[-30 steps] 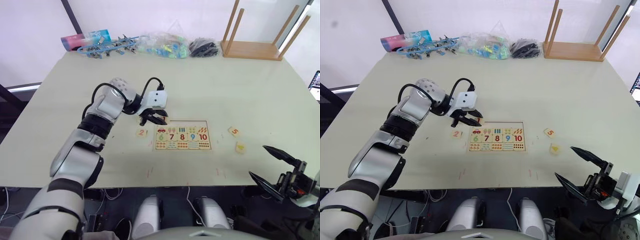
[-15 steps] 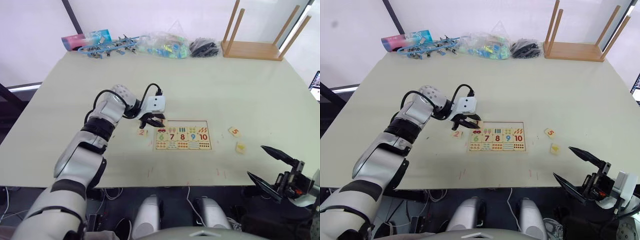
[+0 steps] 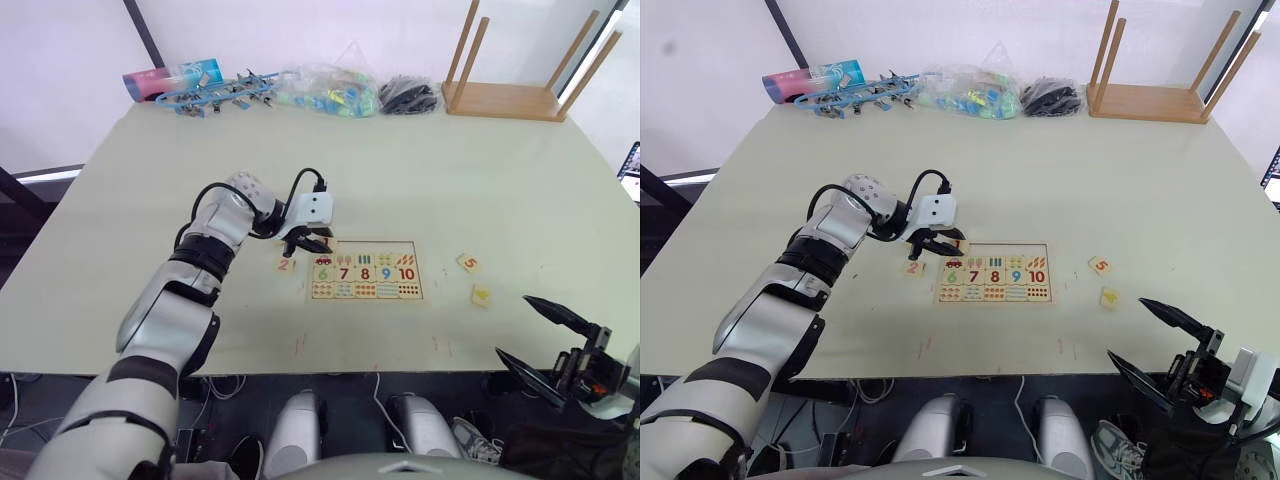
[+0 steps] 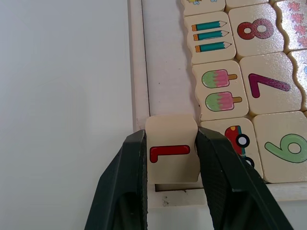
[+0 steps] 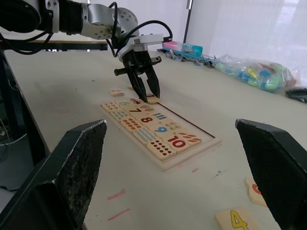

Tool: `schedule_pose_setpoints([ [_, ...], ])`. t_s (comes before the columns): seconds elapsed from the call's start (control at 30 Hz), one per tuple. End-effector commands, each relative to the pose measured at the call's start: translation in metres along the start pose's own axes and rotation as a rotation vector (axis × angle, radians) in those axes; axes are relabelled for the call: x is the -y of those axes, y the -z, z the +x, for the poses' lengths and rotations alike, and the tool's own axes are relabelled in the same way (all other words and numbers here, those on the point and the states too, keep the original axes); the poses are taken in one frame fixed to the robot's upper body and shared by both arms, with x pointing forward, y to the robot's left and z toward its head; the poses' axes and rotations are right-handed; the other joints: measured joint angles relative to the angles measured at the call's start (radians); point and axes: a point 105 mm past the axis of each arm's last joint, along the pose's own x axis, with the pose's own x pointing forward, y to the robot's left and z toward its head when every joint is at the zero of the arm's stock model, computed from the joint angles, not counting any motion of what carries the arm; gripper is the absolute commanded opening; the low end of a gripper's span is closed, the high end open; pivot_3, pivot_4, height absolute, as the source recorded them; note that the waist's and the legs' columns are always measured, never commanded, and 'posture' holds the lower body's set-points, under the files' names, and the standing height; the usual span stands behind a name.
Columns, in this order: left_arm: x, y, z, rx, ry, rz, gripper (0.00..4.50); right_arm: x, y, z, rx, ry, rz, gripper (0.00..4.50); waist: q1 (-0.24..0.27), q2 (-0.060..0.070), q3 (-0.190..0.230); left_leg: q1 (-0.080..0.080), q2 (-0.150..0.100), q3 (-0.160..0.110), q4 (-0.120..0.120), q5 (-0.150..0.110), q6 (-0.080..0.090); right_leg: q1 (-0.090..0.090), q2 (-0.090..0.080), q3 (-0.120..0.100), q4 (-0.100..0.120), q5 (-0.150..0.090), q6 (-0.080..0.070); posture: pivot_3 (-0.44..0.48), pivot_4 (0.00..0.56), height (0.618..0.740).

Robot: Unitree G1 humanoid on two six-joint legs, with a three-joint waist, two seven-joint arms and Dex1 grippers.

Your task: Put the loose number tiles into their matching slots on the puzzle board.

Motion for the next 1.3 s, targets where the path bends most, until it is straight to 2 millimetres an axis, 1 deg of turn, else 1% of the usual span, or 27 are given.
schedule_pose_setpoints([
  [0.03, -0.0082, -0.0102, -0.007, 0.018, -0.029, 0.036, 0.99, 0.0018, -0.0076, -0.0018, 0.014, 0.009, -0.041, 4.5, 0.0, 0.0, 0.0, 0.0, 0.0, 0.0, 0.0, 0.0, 0.0, 0.0, 0.0, 0.0, 0.0, 0.0, 0.0, 0.0, 0.15, 0.74],
  [0.8, -0.0082, -0.0156, -0.0099, 0.031, -0.013, 0.043, 0.99, 0.0016, -0.0035, -0.0072, 0.003, 0.019, -0.041, 4.5, 0.0, 0.0, 0.0, 0.0, 0.0, 0.0, 0.0, 0.0, 0.0, 0.0, 0.0, 0.0, 0.0, 0.0, 0.0, 0.0, 0.15, 0.74],
  [1.3, -0.009, -0.0148, -0.0124, 0.024, -0.016, 0.047, 0.99, 0.0041, -0.0012, -0.0073, 0.003, 0.018, -0.047, 4.5, 0.0, 0.0, 0.0, 0.0, 0.0, 0.0, 0.0, 0.0, 0.0, 0.0, 0.0, 0.0, 0.0, 0.0, 0.0, 0.0, 0.15, 0.74],
])
